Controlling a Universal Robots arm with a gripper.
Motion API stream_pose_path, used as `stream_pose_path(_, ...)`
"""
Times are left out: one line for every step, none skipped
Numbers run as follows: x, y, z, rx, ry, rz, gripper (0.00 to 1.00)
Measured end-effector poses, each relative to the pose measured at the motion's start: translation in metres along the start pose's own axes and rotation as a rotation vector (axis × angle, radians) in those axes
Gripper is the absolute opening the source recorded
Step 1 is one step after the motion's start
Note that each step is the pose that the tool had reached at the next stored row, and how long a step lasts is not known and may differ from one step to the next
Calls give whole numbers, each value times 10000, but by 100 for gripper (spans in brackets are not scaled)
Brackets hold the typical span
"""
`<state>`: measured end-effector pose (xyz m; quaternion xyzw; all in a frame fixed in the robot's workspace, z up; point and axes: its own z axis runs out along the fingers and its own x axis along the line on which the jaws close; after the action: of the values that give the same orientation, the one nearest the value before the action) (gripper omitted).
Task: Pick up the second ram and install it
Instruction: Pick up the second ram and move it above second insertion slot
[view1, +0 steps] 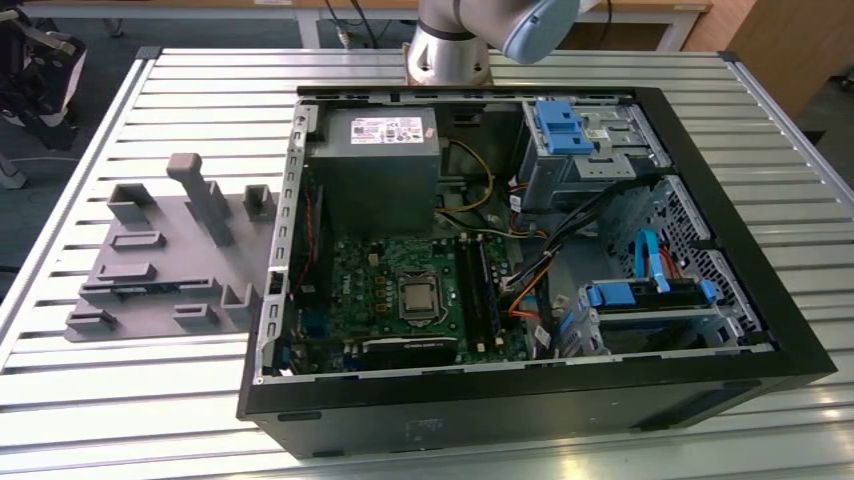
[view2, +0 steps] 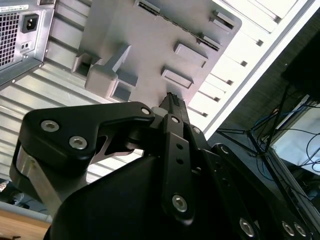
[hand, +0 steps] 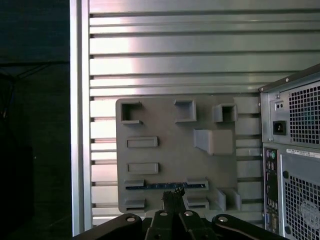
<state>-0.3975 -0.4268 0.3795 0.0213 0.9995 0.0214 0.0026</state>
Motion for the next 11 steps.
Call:
stream_pose_path(0,-1,0,0,3,-67,11)
stream_pose_path(-1,-2,0,-1,7,-167,11)
stream_pose_path(-1,-2,0,-1,12,-273,11)
stream_pose_path(0,-2,0,-2,17,-394,11)
stream_pose_path(0,-2,0,-3,22,-523,11)
stream_pose_path(0,-3,1,-3,28,-654,11)
stream_pose_path(0,-3,1,-4,33,-783,11)
stream_pose_path(0,-3,1,-4,39,-909,11)
stream_pose_path(0,-3,0,-5,45,-1045,11)
stream_pose_path(-1,-3,0,-5,50,-1165,11)
stream_pose_path(-1,-3,0,-5,55,-1287,11)
